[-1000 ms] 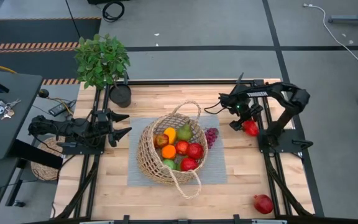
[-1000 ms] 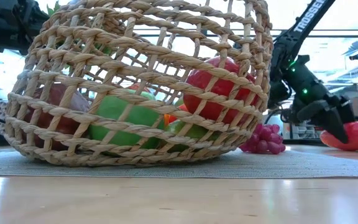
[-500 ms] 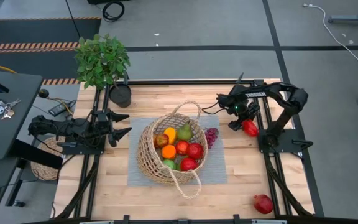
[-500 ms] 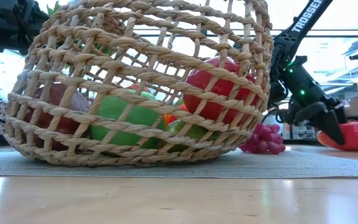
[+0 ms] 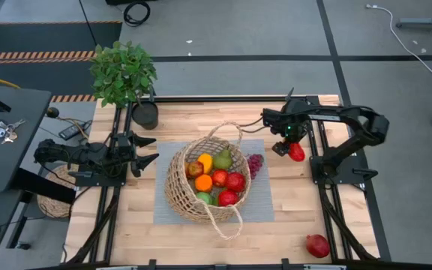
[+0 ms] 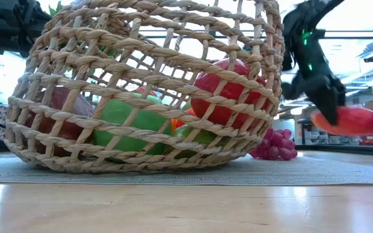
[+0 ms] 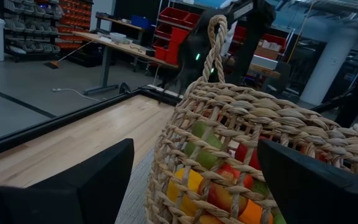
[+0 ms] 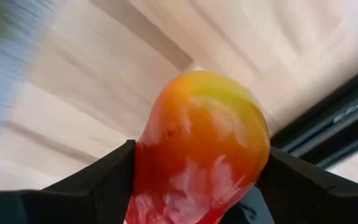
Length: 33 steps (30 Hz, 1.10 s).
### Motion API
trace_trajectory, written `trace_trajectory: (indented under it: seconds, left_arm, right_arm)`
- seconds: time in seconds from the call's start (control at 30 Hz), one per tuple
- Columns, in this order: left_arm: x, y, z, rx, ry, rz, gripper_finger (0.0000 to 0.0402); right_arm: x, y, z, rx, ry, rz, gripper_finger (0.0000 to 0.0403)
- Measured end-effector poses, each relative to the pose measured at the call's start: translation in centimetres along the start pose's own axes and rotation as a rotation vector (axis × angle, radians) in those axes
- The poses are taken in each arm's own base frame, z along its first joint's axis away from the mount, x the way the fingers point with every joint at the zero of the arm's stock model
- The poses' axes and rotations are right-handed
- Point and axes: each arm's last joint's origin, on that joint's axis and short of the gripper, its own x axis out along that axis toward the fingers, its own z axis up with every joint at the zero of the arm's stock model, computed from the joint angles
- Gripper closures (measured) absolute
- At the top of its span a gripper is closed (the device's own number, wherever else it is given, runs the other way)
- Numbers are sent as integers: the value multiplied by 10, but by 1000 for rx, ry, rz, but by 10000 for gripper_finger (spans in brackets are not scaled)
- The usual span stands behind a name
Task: Build produce basket
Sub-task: Put the orange mango into the brown basket
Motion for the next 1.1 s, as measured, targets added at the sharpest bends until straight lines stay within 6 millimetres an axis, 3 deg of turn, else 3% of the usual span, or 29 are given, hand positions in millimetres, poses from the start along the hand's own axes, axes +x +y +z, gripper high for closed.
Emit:
trace_trajectory:
  seconds: [0.2,0.43,0.7,0.87,1.1]
  left_arm:
    - [0,0,0,0,0,0,54]
    - [0,0,0,0,0,0,54]
    - [0,0,0,0,0,0,54]
    - [0,0,0,0,0,0,54]
    - [0,0,0,0,0,0,54]
  right_arm:
    - [-56,12,-22,-40,-213,104,104]
    - [-132,23,-56,-79,-589,224,104]
    - [-196,51,-91,-369,-1133,539,104]
    - [-219,67,-108,-467,-1396,606,103]
    - [-223,105,-112,-580,-1510,625,103]
